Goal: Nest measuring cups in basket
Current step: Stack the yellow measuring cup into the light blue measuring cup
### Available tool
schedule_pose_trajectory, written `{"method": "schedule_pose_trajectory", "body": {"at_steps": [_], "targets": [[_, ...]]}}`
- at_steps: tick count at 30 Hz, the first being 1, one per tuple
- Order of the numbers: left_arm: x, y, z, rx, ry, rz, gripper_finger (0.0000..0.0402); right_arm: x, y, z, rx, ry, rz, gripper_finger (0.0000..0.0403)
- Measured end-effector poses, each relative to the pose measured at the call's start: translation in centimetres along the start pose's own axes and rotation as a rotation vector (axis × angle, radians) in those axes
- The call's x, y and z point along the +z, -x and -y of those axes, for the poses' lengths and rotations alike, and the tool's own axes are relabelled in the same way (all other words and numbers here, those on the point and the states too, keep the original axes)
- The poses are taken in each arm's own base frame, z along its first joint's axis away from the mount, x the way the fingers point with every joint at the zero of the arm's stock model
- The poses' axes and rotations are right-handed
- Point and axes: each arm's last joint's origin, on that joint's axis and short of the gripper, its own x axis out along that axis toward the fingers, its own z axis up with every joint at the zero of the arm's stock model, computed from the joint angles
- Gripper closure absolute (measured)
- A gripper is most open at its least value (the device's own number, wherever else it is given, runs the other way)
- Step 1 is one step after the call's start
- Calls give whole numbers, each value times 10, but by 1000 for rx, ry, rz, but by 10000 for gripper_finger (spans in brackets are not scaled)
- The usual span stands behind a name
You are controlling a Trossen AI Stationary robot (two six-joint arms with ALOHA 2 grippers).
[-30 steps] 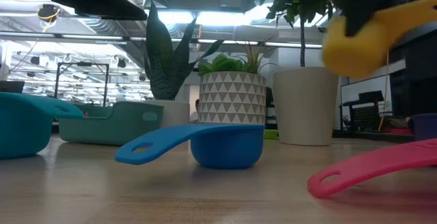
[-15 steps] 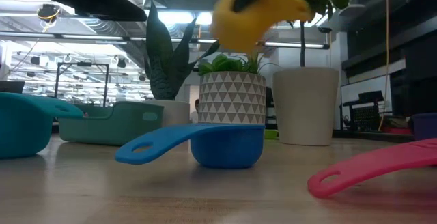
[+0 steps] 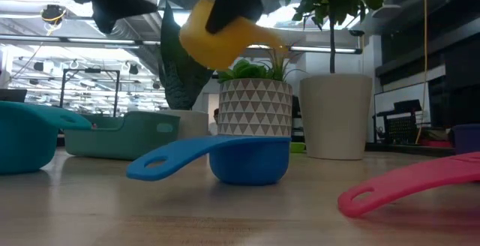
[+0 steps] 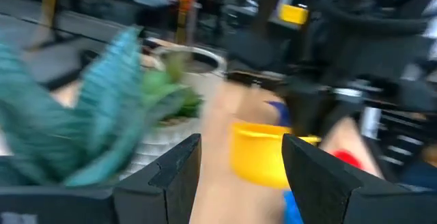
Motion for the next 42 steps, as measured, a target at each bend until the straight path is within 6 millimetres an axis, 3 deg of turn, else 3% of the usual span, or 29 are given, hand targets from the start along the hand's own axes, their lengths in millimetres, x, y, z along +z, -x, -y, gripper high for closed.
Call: {"method": "schedule_pose_trajectory", "body": {"at_steps": [8,17,25,42], "targets": [[-1,0,1,-48,147,-23,204,-2,-20,1,-49,144,-23,382],[-3,0,1,-30,640,-49,204,8,-27,0,-57,293,73,382],[-10,0,-1,7,903,-124,204,12,-26,0,-66,349,121,382],[-9,-3,-5,-4,1090,-177,204,16,-26,-1,-78,447,159,382]]}}
